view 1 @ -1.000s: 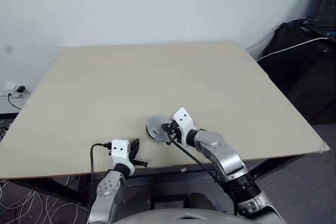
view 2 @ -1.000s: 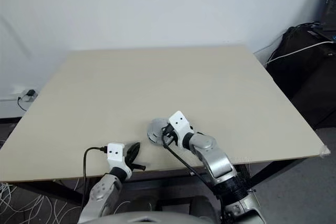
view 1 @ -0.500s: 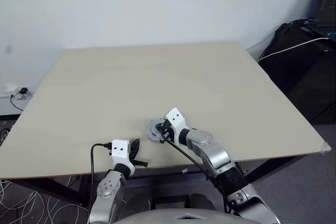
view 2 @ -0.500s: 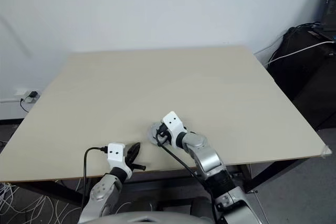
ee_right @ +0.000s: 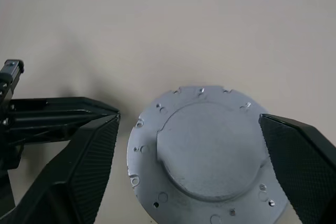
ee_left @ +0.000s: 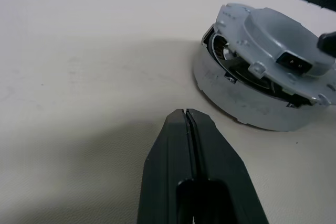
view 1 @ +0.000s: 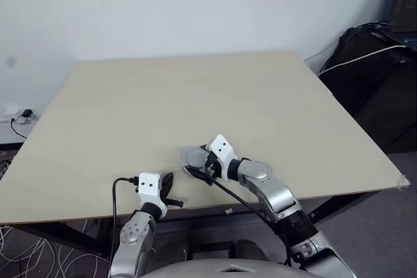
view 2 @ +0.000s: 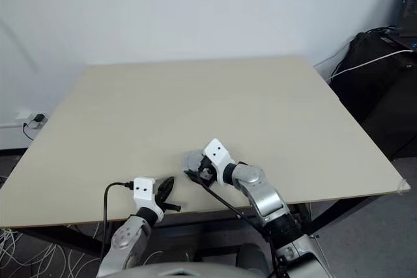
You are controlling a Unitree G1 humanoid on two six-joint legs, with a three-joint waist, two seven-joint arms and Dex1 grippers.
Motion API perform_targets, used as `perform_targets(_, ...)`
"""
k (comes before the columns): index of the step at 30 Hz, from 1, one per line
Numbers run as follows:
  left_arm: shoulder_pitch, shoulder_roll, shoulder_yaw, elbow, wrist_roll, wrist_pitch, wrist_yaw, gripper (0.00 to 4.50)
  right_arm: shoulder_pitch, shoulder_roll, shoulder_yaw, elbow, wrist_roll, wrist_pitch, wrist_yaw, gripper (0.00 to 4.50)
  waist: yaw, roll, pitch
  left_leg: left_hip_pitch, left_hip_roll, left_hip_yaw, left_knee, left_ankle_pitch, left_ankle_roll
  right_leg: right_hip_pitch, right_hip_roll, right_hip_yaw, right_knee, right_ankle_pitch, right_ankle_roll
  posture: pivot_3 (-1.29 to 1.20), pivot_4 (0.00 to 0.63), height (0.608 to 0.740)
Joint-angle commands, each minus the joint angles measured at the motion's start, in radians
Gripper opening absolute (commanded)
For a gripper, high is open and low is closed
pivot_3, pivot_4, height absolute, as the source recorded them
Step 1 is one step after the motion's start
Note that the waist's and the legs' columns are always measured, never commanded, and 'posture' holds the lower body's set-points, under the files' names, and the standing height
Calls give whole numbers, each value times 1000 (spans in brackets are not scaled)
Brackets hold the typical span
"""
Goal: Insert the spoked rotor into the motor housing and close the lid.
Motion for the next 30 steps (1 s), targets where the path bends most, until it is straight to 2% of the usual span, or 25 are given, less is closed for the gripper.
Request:
perform_targets(1, -8, 0, 1, -21, 0, -17, -1, 51, -48, 7, 5, 28, -8, -33, 15, 4476, 0, 0, 0, 0, 0, 0, 0, 0, 0, 0, 0, 0, 0, 0, 0, 0, 0, 740)
perform_targets(15, 6, -3, 1, -53, 2, -11, 15, 51, -141, 37, -15, 233, -25, -78, 5, 4476, -1, 0, 0, 0, 0, 0, -1, 0, 0, 0, 0, 0, 0, 1, -2, 0, 0, 740)
perform_targets(18, 8, -4, 1, -58, 1, -9, 19, 51, -126, 32, -17, 224, -22, -71, 8, 3851, -2, 0, 0, 0, 0, 0, -1, 0, 0, 0, 0, 0, 0, 1, -2, 0, 0, 740)
perform_targets(20, 8, -4, -1, -61, 1, -6, 19, 51, -117, 30, -18, 214, -18, -68, 8, 3232, -1, 0, 0, 0, 0, 0, -1, 0, 0, 0, 0, 0, 0, 1, -2, 0, 0, 740)
perform_targets(30, 8, -2, -4, -73, -1, 9, 16, 51, -68, 72, -73, 126, 24, 26, -53, 3198, 1, 0, 0, 0, 0, 0, -1, 0, 0, -1, 0, 0, 0, 0, -2, 0, 0, 740)
